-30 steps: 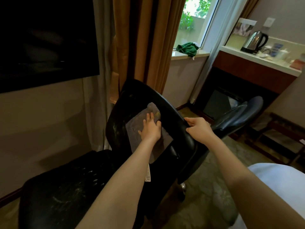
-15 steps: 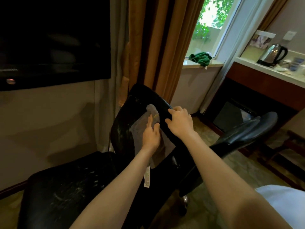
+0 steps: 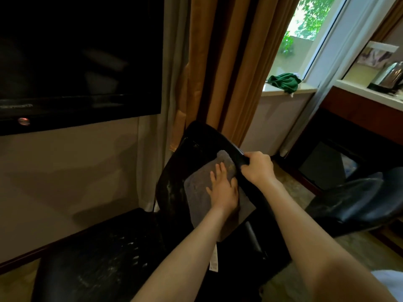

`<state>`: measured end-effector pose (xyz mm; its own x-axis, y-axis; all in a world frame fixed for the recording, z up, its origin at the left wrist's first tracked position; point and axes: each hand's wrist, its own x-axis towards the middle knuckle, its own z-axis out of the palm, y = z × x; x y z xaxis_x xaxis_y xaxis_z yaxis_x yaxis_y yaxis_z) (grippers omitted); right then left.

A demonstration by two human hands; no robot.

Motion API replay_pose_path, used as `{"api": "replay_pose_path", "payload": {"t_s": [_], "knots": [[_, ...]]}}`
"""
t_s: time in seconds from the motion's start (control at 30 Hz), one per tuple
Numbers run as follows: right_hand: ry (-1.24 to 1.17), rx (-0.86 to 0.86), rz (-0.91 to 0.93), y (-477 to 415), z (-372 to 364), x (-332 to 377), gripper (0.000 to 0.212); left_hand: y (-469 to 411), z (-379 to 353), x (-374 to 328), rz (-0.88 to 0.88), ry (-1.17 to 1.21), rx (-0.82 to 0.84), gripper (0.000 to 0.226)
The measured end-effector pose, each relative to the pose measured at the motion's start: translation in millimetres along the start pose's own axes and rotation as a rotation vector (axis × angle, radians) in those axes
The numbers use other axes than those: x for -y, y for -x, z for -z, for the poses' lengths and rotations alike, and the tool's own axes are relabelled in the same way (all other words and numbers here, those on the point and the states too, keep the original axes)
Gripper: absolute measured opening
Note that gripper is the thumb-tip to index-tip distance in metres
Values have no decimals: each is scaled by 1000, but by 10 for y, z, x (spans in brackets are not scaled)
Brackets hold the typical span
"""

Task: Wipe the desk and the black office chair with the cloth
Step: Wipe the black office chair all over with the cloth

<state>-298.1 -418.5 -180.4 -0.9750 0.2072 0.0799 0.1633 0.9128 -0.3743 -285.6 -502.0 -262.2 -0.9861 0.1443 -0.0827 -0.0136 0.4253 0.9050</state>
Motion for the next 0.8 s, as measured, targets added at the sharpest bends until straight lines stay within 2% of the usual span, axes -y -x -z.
{"api": "replay_pose_path", "payload": {"t_s": [0.1, 0.23, 0.43, 0.53, 0.67, 0.8], "knots": [[-15, -5, -5, -110, 38, 32, 17, -192, 109, -20, 38, -17, -27, 54], [91, 17, 82, -123, 77, 31, 13, -443, 203, -34, 102, -35, -73, 54], [217, 93, 201, -194, 272, 102, 16, -648, 231, 23, 128, -61, -104, 54], [219, 73, 228, -459, 287, 273, 17, -771, 282, 137, 127, -117, -88, 54], [156, 141, 343, -805, 19, 533, 42, -856, 233, 242, 91, -113, -124, 54], [124, 161, 325, -1009, -225, 555, 34, -963, 309, 286, 103, -141, -149, 55]]}}
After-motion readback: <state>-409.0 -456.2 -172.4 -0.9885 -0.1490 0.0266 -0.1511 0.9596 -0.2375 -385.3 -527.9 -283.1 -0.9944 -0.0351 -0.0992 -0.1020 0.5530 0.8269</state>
